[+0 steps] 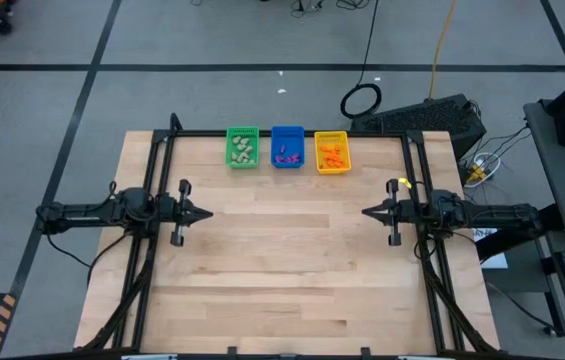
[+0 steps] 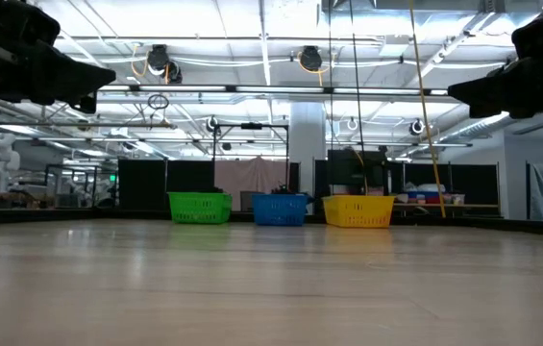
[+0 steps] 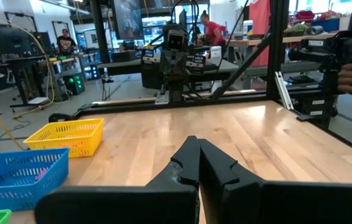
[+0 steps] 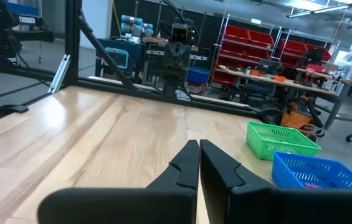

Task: Sort Halloween decoration
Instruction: Return to Home Position

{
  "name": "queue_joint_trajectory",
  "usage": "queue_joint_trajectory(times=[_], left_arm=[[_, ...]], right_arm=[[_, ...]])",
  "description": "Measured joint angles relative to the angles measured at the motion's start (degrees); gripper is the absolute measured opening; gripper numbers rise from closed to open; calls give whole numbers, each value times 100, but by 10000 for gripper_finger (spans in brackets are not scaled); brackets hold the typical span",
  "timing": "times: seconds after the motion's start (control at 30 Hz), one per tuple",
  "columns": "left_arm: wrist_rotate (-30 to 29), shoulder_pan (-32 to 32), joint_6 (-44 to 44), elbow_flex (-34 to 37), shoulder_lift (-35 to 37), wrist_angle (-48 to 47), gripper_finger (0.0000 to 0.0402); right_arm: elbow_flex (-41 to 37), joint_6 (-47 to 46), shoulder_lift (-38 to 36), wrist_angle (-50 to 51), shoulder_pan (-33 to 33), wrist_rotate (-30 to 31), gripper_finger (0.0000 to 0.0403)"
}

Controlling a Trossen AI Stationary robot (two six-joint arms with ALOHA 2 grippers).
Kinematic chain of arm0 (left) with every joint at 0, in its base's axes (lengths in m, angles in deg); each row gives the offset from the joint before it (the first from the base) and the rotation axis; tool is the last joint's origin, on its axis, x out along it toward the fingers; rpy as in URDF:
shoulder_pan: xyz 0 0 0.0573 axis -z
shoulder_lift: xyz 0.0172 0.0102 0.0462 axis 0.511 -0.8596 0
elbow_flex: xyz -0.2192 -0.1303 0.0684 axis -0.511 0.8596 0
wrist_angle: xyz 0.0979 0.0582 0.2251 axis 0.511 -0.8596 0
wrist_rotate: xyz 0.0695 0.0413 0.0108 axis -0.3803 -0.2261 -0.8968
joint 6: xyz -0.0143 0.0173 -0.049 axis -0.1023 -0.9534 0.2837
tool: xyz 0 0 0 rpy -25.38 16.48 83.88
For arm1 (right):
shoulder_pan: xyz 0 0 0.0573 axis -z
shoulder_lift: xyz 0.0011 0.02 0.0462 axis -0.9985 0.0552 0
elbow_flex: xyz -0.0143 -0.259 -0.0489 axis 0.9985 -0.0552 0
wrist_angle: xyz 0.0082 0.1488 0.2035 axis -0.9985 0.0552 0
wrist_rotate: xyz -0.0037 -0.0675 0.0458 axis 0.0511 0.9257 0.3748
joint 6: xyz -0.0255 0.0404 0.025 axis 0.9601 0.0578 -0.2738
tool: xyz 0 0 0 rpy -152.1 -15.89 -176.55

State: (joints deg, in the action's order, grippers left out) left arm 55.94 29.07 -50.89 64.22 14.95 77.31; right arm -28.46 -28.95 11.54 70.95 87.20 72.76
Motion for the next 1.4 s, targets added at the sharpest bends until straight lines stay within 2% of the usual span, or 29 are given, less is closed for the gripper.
queue_joint_trajectory(times=[0.27, 0.63, 1.4], left_arm=[[-4, 1, 2, 0, -30, -2, 0], [-162, 1, -24, 0, -29, -29, 0], [-398, 1, 289, 0, -28, -63, 0]], right_arm=[[0, 6, 0, 0, 0, 1, 0], [-2, -1218, 0, -11, 0, 1, 0], [-2, -1256, 0, -74, 0, 1, 0]])
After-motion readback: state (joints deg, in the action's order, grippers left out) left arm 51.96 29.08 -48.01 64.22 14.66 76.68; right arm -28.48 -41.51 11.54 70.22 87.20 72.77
